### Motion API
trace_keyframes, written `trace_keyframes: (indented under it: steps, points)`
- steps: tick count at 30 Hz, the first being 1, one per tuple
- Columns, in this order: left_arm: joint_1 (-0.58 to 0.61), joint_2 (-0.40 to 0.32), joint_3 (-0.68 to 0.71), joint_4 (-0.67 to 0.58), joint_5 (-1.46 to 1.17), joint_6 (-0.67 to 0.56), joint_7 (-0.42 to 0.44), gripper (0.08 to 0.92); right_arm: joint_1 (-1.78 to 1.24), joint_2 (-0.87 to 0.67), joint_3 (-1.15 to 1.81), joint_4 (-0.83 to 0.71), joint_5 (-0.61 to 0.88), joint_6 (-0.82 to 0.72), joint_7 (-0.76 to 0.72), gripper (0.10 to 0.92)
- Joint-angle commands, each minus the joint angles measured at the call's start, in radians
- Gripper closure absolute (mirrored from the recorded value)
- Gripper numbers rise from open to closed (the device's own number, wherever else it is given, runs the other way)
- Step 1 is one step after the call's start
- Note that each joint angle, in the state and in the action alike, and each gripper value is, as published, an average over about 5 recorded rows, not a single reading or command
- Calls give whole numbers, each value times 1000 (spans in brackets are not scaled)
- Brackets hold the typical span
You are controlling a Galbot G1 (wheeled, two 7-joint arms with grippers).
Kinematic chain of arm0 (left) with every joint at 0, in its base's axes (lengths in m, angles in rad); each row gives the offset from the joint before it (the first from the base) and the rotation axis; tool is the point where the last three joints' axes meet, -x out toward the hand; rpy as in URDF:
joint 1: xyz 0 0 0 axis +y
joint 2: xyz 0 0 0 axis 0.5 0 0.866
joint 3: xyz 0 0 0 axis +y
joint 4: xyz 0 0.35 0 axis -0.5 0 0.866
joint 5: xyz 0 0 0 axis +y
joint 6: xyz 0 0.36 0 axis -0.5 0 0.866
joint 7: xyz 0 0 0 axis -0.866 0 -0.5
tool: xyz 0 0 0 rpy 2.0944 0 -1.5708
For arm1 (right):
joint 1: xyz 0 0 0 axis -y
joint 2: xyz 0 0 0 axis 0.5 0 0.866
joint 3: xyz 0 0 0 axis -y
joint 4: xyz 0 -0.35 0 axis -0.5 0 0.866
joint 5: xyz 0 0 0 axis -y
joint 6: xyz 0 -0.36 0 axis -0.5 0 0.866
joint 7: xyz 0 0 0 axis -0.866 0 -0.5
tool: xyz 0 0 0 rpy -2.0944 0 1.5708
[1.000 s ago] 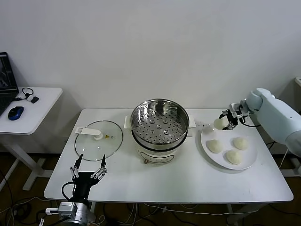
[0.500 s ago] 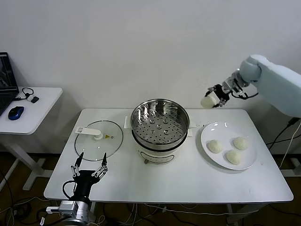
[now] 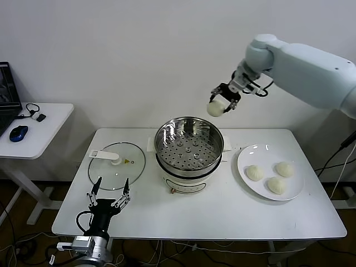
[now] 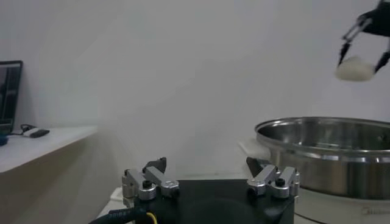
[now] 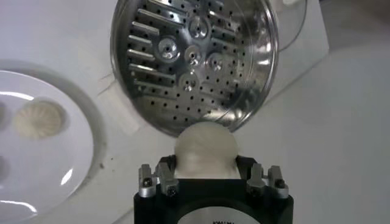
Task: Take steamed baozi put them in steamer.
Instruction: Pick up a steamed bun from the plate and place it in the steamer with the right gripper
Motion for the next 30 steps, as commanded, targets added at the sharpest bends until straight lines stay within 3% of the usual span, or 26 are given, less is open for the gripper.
trace_keyframes:
  steps: [1,30]
  points:
    - [-22,1,21,0,9,6,-12,177,-41,210,-40,-68,-62,38,2,365]
    - [-4,5,13,-3,-7,4,-12,177,-301,289,155,-294,-415,107,39,364]
